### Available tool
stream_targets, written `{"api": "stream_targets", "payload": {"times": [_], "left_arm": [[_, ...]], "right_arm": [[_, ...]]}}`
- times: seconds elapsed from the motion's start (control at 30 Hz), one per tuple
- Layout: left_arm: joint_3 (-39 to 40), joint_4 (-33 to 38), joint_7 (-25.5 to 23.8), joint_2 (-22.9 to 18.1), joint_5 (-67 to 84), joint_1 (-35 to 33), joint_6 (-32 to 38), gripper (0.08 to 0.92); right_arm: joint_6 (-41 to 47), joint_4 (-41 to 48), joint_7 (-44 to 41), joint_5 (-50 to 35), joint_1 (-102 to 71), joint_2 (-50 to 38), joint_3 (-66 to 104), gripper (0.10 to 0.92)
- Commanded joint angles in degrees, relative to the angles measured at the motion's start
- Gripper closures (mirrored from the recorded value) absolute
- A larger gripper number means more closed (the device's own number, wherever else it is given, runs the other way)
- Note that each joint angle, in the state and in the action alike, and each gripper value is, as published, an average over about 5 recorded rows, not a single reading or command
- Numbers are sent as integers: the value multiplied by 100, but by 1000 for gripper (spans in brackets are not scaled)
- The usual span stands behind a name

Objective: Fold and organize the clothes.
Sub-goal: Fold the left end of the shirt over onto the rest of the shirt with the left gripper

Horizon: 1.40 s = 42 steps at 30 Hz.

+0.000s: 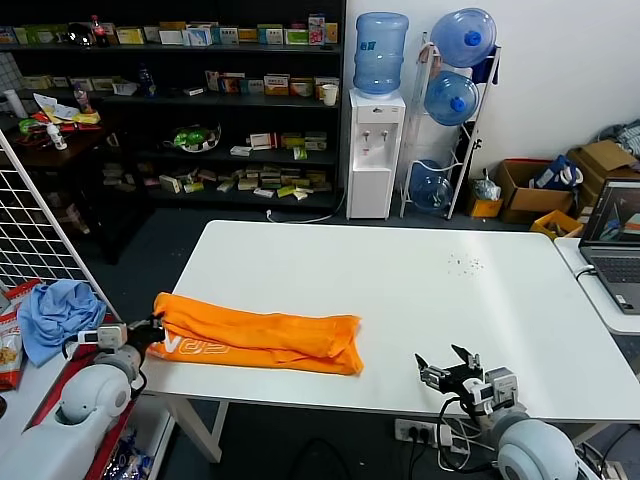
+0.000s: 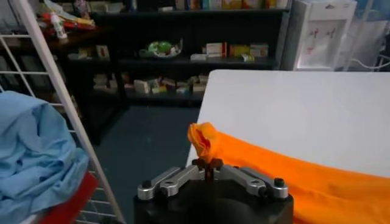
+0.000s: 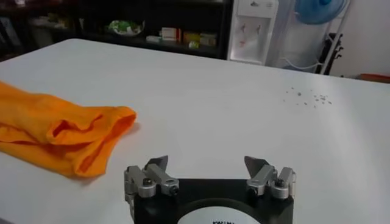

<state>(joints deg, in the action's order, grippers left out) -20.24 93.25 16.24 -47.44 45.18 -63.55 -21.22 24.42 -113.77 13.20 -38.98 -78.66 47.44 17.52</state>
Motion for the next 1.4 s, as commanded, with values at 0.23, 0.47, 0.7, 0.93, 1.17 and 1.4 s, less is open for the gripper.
{"api": "stream_targets", "payload": {"times": [0.23,0.47,0.7,0.93,1.17,1.4], "left_arm": [[756,1844,423,-401,-4,-242,-65,876],[1604,1843,633,-932,23,35,-86,876],[2294,1420,820,-1641,-90,346,-3,876],[2646,977,942,-2247,-121,837,43,876],[2858,870,695,-2339,-74,875,143,876],[2869,944,461,-2271,217,793,503,776]], "right_arm": [[-121,44,39,255,-43,69,39,203],[-593,271,57,852,-26,73,50,203],[-960,511,158,1033,-19,178,218,203],[-1026,644,197,1056,-15,312,282,203],[-997,750,207,1037,124,365,245,203],[-956,830,220,975,275,358,131,203]]}}
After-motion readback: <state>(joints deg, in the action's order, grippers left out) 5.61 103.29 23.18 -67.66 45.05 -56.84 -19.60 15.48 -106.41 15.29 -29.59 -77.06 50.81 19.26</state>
